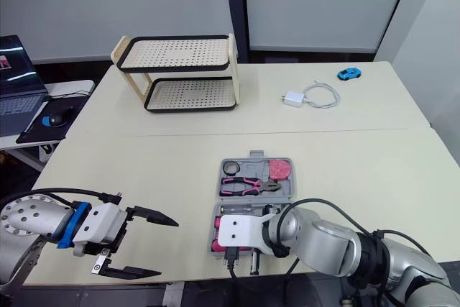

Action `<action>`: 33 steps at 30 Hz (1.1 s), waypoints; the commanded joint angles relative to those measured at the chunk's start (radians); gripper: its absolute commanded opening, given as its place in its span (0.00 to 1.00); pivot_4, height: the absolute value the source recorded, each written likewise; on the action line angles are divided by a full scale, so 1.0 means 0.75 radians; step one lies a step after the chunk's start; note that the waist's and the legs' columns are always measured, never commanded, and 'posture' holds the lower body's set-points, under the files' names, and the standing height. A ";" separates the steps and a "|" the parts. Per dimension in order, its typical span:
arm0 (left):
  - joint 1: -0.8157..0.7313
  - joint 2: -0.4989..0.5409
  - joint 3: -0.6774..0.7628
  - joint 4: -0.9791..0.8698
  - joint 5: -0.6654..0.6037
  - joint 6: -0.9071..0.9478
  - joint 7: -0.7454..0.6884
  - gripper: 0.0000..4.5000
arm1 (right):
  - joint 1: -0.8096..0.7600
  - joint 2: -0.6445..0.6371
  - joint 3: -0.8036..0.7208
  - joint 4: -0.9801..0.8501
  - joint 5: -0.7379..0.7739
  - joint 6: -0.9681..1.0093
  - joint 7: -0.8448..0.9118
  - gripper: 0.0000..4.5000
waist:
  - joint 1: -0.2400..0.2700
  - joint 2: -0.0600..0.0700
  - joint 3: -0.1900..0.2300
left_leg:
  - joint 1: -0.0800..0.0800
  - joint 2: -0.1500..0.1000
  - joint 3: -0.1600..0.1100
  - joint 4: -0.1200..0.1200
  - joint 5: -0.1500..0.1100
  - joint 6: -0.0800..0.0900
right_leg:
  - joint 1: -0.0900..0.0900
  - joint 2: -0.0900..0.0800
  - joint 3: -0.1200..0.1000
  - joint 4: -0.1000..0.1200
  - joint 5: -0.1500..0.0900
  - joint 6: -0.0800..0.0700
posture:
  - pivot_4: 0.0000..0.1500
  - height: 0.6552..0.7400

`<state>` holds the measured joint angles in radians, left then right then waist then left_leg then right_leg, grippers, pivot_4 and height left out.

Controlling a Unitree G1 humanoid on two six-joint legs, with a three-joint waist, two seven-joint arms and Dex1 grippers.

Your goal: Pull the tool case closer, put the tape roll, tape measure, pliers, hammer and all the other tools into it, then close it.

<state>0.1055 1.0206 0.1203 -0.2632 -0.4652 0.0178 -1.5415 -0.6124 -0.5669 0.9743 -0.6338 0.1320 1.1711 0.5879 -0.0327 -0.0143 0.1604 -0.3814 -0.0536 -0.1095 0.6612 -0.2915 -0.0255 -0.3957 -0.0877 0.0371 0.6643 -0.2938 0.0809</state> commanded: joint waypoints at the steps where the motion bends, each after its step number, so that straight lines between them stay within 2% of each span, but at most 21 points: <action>1: -0.003 0.013 0.006 -0.013 -0.009 0.004 -0.004 1.00 | 0.030 0.003 0.029 -0.005 -0.020 -0.022 -0.002 0.01 | 0.000 0.000 0.000 | 0.000 0.000 0.000 0.000 0.000 0.000 | 0.000 0.000 0.000 0.000 0.000 0.000 | 1.00 1.00; 11: 0.007 0.015 0.013 -0.020 -0.011 0.005 -0.005 1.00 | 0.058 0.014 0.046 -0.006 -0.042 -0.017 0.023 0.01 | 0.000 0.000 0.000 | 0.000 0.000 0.000 0.000 0.000 0.000 | 0.000 0.000 0.000 0.000 0.000 0.000 | 1.00 1.00; 17: 0.007 0.013 0.011 -0.020 -0.011 0.003 -0.004 1.00 | 0.043 0.051 -0.018 -0.003 -0.024 -0.021 0.032 0.01 | 0.000 0.000 0.000 | 0.000 0.000 0.000 0.000 0.000 0.000 | 0.000 0.000 0.000 0.000 0.000 0.000 | 1.00 1.00; 26: 0.008 0.014 0.014 -0.012 -0.008 -0.002 -0.006 1.00 | 0.141 0.011 -0.261 0.015 0.020 -0.262 0.100 0.01 | 0.000 0.000 0.000 | 0.000 0.000 0.000 0.000 0.000 0.000 | 0.001 0.000 0.000 0.000 0.000 0.000 | 1.00 1.00; 30: 0.017 0.016 0.019 -0.016 -0.009 -0.003 -0.006 1.00 | 0.163 0.136 -0.322 -0.059 0.082 -0.219 0.078 0.01 | -0.001 0.000 0.000 | 0.000 0.001 0.000 0.000 0.000 0.000 | 0.002 0.001 0.000 0.001 0.000 0.000 | 1.00 1.00; 33: 0.019 0.017 0.023 -0.016 -0.011 -0.003 -0.007 1.00 | 0.205 0.139 -0.365 -0.082 0.104 -0.275 0.096 0.01 | -0.001 0.000 0.000 | 0.000 0.002 0.000 -0.001 0.000 0.000 | 0.005 0.002 0.000 0.001 0.000 0.000 | 1.00 1.00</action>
<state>0.1145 1.0207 0.1205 -0.2639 -0.4653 0.0187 -1.5418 -0.4707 -0.4569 0.7440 -0.6547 0.1909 0.9912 0.6538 -0.0332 -0.0144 0.1603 -0.3817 -0.0530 -0.1095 0.6607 -0.2915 -0.0255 -0.3920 -0.0871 0.0370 0.6645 -0.2938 0.0809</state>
